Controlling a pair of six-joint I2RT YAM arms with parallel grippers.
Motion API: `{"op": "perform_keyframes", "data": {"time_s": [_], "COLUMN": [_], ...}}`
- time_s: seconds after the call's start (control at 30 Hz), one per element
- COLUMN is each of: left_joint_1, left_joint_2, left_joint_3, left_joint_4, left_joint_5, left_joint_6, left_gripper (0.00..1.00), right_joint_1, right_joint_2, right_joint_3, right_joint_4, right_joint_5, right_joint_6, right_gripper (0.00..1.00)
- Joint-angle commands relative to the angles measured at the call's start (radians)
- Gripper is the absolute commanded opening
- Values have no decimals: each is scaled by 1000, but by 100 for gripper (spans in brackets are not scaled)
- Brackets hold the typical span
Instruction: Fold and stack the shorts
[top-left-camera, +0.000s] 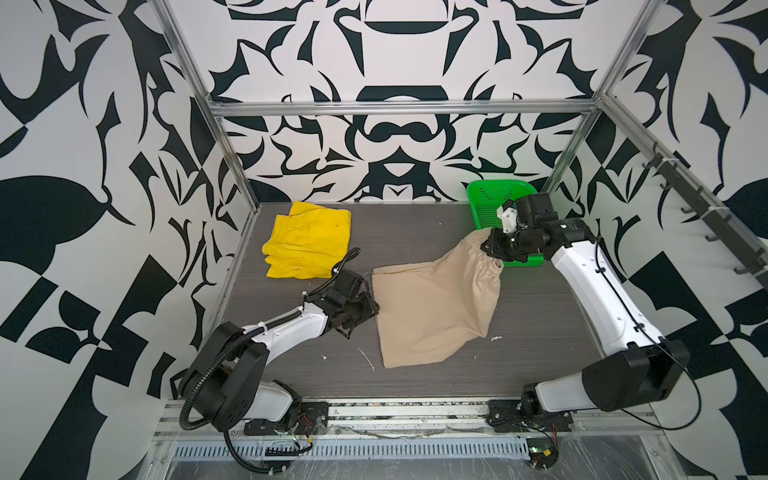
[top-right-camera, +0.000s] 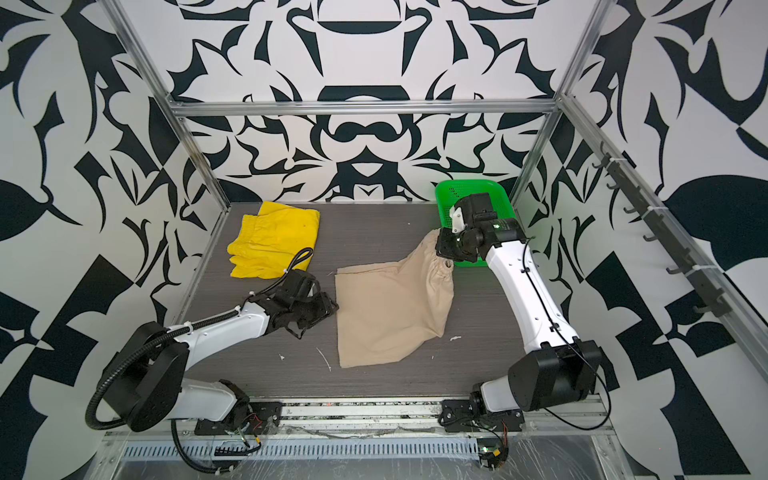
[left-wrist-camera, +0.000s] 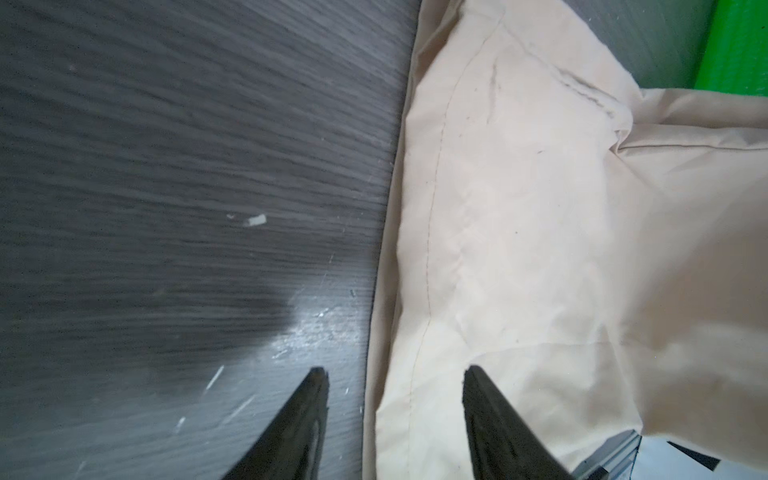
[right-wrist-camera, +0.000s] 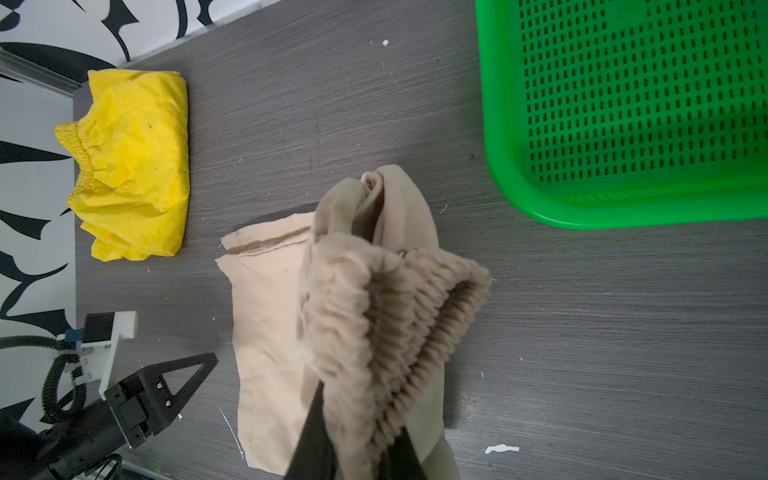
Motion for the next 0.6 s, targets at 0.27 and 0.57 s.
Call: {"op": "perform_keyframes", "data": {"time_s": [0.27, 0.57], "left_joint_1": [4, 4], "left_joint_2": [98, 188], "left_joint_3": [-50, -67], "left_joint_4": [141, 212], "left_joint_5": [61, 77], "left_joint_6": [-77, -93], "left_gripper": [45, 29], "right_joint_1": [108, 236], "right_joint_2": [30, 73], "right_joint_3": [79, 114], "right_joint_4": [5, -23], "right_joint_5": [104, 222], "right_joint_6": [-11, -4], "right_gripper": [10, 9]}}
